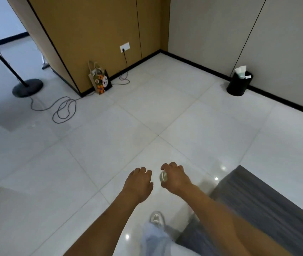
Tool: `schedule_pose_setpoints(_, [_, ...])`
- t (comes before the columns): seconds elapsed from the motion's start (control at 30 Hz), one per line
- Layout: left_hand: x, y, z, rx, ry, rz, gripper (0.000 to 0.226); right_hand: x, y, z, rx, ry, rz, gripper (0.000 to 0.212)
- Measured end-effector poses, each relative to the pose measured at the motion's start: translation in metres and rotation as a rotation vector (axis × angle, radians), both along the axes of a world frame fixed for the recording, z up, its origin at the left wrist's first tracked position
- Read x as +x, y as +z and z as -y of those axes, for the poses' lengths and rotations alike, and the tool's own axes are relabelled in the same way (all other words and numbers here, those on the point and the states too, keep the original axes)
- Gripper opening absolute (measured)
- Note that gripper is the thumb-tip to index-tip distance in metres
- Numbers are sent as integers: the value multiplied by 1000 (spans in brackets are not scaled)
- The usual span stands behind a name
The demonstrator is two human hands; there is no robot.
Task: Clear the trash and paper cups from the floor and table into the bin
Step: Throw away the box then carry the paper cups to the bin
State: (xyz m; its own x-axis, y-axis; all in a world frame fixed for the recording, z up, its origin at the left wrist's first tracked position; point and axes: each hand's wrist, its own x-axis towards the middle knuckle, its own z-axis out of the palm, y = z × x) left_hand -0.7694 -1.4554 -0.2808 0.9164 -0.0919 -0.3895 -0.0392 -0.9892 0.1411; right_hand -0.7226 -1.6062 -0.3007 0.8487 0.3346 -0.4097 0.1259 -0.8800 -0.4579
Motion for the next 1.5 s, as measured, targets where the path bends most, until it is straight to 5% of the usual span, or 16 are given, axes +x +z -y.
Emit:
schedule_pose_setpoints(0.77, [579,9,-8,-101,-458,26,41,479,47,26,-57,-529,55,57])
schedule_pose_setpoints(1.5, [1067,4,245,-179,-568,-60,44,929,36,280,-94,-748,-4,57])
